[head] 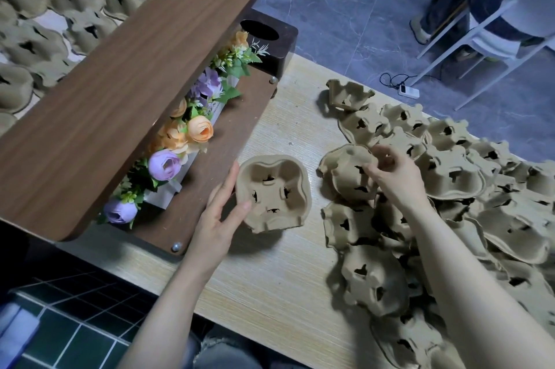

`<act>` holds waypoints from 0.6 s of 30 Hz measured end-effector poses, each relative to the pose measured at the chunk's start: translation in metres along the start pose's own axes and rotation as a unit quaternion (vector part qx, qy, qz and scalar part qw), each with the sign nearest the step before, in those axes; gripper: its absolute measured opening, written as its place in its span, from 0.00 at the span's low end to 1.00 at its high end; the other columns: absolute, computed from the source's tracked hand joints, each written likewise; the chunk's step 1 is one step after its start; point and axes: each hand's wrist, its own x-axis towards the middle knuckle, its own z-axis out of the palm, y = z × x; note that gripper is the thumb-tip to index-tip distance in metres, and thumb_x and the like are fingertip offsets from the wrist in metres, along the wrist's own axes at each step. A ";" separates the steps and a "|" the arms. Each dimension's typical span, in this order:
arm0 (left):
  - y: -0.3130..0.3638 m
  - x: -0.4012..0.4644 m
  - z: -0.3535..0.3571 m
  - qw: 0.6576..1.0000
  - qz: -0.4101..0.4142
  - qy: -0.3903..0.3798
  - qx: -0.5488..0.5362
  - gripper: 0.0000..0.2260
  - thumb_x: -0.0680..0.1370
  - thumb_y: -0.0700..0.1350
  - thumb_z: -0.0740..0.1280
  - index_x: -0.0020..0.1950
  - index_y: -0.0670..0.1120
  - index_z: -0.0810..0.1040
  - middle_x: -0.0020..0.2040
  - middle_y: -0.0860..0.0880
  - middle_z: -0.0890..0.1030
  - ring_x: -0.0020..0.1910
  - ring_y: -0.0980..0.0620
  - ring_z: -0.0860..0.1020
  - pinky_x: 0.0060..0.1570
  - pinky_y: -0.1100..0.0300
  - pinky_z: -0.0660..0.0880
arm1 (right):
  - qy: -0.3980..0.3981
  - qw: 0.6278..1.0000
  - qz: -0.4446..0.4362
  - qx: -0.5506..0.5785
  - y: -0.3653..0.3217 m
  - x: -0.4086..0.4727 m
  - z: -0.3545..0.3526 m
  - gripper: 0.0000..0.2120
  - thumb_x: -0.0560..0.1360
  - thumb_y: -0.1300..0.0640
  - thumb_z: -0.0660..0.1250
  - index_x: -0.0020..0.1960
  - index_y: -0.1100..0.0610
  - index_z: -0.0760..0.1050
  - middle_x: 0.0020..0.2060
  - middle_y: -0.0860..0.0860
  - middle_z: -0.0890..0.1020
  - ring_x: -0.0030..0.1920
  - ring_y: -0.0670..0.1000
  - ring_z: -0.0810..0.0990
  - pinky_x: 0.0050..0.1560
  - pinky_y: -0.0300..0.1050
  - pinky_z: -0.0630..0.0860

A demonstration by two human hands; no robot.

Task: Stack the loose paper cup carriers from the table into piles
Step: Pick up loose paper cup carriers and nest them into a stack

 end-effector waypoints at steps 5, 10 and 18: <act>-0.003 0.001 -0.001 1.000 -0.002 -0.002 -0.003 0.28 0.71 0.61 0.67 0.70 0.74 0.64 0.75 0.63 0.64 0.73 0.66 0.62 0.76 0.48 0.60 | -0.031 0.998 -0.029 -0.051 -0.002 -0.018 -0.006 0.30 0.71 0.59 0.71 0.71 0.48 0.69 0.39 0.47 0.76 0.41 0.50 0.76 0.45 0.47 0.72; -0.003 0.003 -0.002 1.000 -0.004 0.000 -0.008 0.28 0.70 0.61 0.68 0.68 0.75 0.65 0.73 0.63 0.66 0.72 0.67 0.64 0.75 0.48 0.61 | -0.032 0.993 -0.027 -0.110 -0.004 -0.030 -0.012 0.31 0.72 0.51 0.72 0.73 0.43 0.66 0.34 0.46 0.75 0.42 0.52 0.77 0.45 0.51 0.73; -0.006 0.004 -0.004 1.000 -0.013 -0.013 -0.022 0.29 0.69 0.62 0.69 0.69 0.74 0.65 0.74 0.62 0.66 0.74 0.62 0.63 0.74 0.44 0.62 | 0.012 0.983 -0.053 -0.177 -0.012 -0.036 -0.020 0.17 0.69 0.41 0.70 0.54 0.48 0.77 0.47 0.50 0.77 0.49 0.54 0.76 0.45 0.47 0.71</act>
